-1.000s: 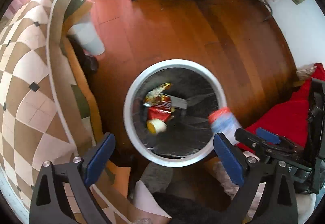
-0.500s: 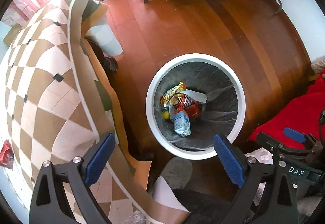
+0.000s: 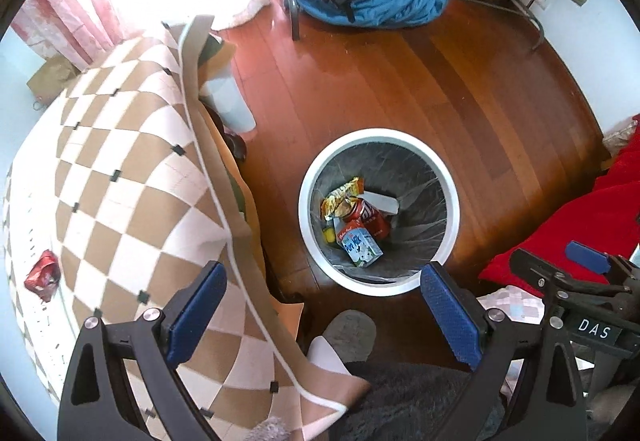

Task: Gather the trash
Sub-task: 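Open the left tool over the bin while the right tool releases the milk carton, then grasp the clear plastic cup with the left tool while the right tool grasps the red snack packet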

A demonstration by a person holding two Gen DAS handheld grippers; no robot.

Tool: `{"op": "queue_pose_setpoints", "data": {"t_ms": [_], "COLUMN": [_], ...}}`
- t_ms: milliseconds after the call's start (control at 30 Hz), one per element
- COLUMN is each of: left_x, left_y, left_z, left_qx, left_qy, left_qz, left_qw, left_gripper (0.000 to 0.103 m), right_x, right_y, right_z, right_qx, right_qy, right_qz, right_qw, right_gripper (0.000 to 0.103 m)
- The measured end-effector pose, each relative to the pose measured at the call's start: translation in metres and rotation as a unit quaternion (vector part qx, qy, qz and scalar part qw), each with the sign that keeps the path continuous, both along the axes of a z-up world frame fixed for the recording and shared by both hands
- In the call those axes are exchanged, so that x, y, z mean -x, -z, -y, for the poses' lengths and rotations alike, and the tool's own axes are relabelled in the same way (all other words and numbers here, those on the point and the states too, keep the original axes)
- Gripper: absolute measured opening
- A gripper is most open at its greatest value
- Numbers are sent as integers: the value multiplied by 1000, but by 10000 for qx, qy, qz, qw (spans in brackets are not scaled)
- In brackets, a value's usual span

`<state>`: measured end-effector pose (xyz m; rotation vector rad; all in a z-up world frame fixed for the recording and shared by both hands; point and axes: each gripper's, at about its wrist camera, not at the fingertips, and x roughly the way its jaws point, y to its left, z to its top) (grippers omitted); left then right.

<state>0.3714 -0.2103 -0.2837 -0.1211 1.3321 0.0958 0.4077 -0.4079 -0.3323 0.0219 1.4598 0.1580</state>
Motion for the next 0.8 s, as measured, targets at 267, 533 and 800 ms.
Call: {"op": "queue_pose_setpoints", "data": {"t_ms": [267, 533, 800], "left_x": [24, 57, 149], "left_y": [-65, -122, -82], "left_z": [-6, -75, -236], "left_qx": [-72, -248, -908], "left_qy": [-98, -773, -2227], "left_qz": [570, 1137, 717], "left_qw": [9983, 9902, 9680], "left_gripper": [99, 99, 99], "right_x": [22, 42, 62], "right_y": [-60, -146, -165], "right_z": [-1, -27, -168], "right_qx": [-219, -717, -1182], "right_qy": [86, 32, -979], "right_qz": [393, 1007, 874], "right_qw": [9989, 9923, 9843], "right_gripper": [103, 103, 103]}}
